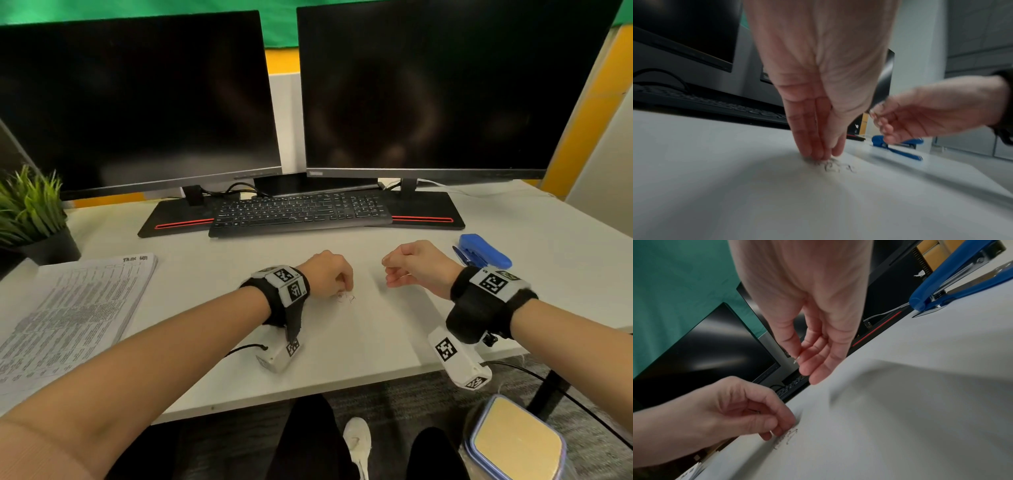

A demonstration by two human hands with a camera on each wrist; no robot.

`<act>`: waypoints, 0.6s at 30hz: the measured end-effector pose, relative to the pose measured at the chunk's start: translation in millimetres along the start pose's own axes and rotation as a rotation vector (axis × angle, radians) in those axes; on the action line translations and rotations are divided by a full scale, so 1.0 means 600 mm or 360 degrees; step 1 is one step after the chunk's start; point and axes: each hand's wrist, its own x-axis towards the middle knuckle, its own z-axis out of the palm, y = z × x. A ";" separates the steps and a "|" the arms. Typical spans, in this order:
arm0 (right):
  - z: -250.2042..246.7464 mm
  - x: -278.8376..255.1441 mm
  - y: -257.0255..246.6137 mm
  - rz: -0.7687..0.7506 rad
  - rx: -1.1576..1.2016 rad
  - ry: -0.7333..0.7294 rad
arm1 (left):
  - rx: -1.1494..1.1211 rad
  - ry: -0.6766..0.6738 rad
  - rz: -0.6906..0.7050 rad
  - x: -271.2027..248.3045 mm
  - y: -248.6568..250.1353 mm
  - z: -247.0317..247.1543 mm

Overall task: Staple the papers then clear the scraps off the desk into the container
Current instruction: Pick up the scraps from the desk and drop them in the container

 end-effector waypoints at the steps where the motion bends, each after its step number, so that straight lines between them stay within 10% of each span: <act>1: -0.001 -0.001 0.000 0.0002 0.0014 -0.0004 | -0.0016 -0.0041 0.0000 -0.002 -0.003 -0.005; 18: -0.007 -0.026 0.002 0.0108 0.0155 0.0019 | -0.0230 -0.0150 -0.0027 0.006 -0.020 0.008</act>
